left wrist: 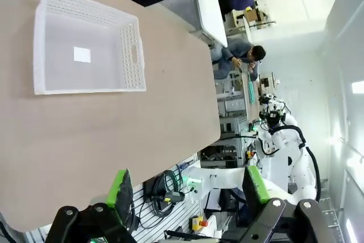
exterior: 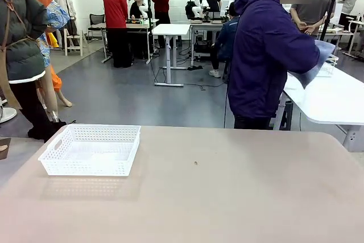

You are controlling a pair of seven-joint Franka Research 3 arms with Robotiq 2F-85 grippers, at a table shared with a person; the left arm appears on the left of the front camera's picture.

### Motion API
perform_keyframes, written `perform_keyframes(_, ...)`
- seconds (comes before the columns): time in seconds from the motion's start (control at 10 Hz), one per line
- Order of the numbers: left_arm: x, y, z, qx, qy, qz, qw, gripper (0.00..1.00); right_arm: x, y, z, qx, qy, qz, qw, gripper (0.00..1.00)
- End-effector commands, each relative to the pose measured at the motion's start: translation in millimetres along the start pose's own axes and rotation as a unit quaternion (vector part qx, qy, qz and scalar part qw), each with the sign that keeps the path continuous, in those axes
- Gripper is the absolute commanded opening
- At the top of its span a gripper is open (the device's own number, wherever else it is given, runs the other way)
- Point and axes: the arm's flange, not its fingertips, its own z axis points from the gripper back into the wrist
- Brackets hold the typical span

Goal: Clean and organize the cups into the basket.
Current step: Pick up the Organizing basket and move it to the center of the table, then pick up the Reusable plastic cup from the right side of the table and place it inside the Organizing basket.

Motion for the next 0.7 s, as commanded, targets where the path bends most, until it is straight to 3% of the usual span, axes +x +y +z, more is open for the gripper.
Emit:
perform_keyframes(0.0,2,7,13,-0.007,-0.015,-0.001,1.0,1.0,-8,17,0,-0.053,0.007,-0.004,0.999,1.0)
perform_keyframes(0.2,-2,5,21,0.014,-0.022,-0.004,1.0,1.0,-9,25,-3,-0.084,0.014,-0.005,0.996,1.0)
perform_keyframes(0.6,-5,7,16,0.005,-0.017,0.006,1.0,1.0,-5,16,1,-0.067,0.002,0.001,0.998,1.0)
